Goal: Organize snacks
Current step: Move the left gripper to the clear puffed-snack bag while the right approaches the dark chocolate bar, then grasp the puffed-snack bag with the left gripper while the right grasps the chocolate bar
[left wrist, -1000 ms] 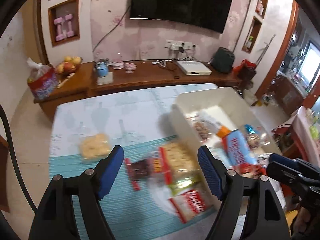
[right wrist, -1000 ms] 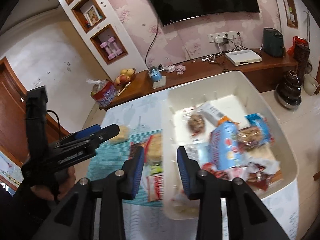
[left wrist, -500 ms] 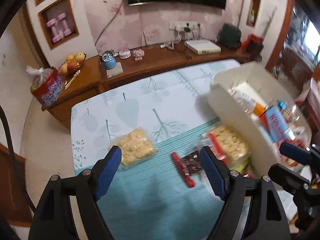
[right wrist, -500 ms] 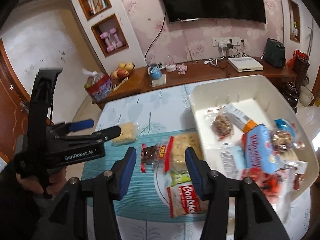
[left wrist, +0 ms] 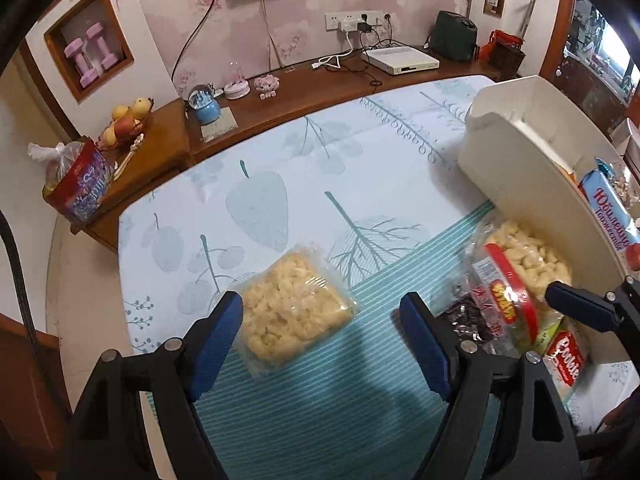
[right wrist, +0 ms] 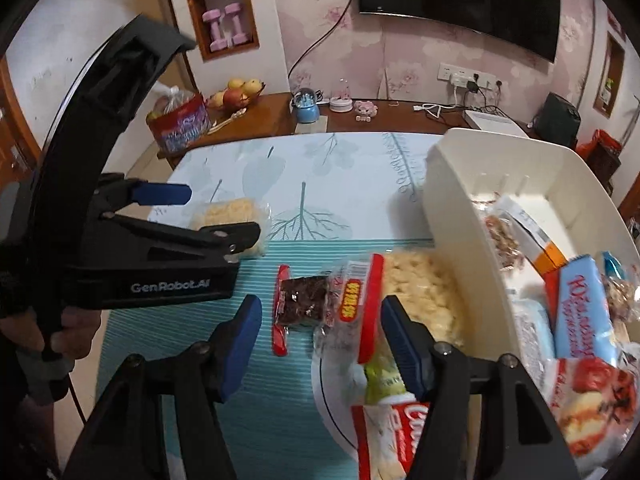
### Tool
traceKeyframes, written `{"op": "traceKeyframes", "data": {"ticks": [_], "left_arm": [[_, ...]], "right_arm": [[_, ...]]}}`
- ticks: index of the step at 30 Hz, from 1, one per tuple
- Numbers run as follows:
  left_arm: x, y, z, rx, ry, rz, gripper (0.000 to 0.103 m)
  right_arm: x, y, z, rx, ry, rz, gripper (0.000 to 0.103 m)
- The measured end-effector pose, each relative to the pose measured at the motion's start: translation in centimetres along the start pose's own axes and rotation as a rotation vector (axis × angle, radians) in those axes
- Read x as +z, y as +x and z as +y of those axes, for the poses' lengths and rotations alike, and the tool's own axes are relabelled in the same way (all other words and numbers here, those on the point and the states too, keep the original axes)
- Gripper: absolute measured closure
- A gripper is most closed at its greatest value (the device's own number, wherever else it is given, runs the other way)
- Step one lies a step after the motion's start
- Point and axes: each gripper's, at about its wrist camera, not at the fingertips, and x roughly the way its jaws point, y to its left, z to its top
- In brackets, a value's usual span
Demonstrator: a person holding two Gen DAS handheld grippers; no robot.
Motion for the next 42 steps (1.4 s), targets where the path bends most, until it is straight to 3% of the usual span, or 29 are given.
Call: {"op": "traceKeyframes", "data": {"ticks": [14, 27, 33, 42], "left_arm": [[0.6, 3.3, 1.2, 0.025, -0.078, 0.025, 0.023], [0.5, 4.3, 1.6, 0.041, -0.106, 0.053, 0.026], [0.4, 4.1, 1.7, 0.039, -0.093, 0.078, 0.033], [-0.3, 3.6, 2.1, 0.019, -0.12, 0.087, 0.036]], "right_arm": [[-0.7, 4.9, 1.3, 0.008, -0.063, 0.073, 0.039], [-0.7, 5.7, 1.3, 0.03, -0.084, 0.047, 0.039], [-0.2, 6.0, 1.7, 0.041, -0.101, 0.09, 0.047], [0.4, 6.2, 1.4, 0.041, -0.07, 0.155, 0.058]]}}
